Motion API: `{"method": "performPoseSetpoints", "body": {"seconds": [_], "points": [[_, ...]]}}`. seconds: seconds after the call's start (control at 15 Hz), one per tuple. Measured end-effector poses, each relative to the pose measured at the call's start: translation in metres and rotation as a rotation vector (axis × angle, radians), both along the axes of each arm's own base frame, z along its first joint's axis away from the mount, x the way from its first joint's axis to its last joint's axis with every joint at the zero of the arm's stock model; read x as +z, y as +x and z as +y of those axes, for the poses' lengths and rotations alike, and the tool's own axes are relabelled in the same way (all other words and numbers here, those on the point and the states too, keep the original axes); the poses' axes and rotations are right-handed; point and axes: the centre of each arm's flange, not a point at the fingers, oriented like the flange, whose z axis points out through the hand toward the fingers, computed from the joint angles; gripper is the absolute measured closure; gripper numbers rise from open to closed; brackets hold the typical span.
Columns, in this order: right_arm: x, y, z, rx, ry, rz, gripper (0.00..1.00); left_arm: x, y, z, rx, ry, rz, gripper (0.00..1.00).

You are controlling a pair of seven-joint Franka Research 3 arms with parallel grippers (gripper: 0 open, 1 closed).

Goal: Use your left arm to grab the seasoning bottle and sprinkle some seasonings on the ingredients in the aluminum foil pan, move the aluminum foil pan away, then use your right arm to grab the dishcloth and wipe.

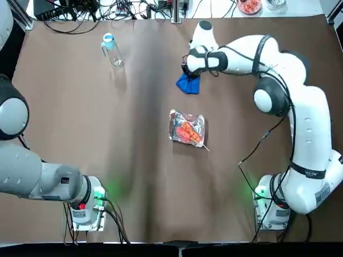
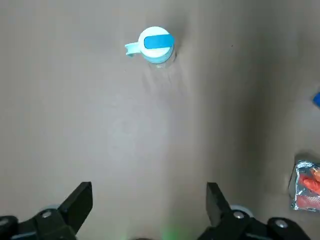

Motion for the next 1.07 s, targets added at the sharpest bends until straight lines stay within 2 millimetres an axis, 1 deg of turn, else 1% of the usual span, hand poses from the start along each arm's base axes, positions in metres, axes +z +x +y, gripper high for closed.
{"method": "performPoseSetpoints", "body": {"seconds": [0.2, 0.27, 0.33, 0.6, 0.73, 0.8, 0.93, 1.07], "points": [[0.0, 0.026, -0.063, 0.052, -0.029, 0.079, 0.9, -0.003, 0.001, 0.0, -0.001, -0.001, -0.006, 0.0], [-0.001, 0.031, -0.078, 0.071, -0.03, 0.096, 0.9, -0.003, 0.001, 0.0, -0.001, -0.001, -0.007, 0.0], [-0.001, 0.034, -0.087, 0.084, -0.03, 0.106, 0.9, -0.004, 0.001, -0.001, -0.001, -0.002, -0.008, 0.0], [-0.001, 0.034, -0.091, 0.114, -0.033, 0.113, 0.9, -0.003, 0.003, -0.001, -0.002, -0.004, -0.019, 0.0], [0.0, 0.033, -0.123, 0.195, -0.064, 0.216, 0.9, -0.004, 0.004, -0.001, -0.001, -0.006, -0.031, 0.0], [0.003, 0.036, -0.14, 0.215, -0.065, 0.238, 0.9, -0.004, 0.005, -0.001, -0.001, -0.007, -0.035, 0.0], [0.014, 0.049, -0.178, 0.25, -0.064, 0.238, 0.9, -0.005, 0.005, 0.001, 0.002, -0.007, -0.036, 0.0], [0.027, 0.062, -0.221, 0.283, -0.071, 0.231, 0.9, -0.007, 0.006, 0.003, 0.006, -0.007, -0.033, 0.0]]}}
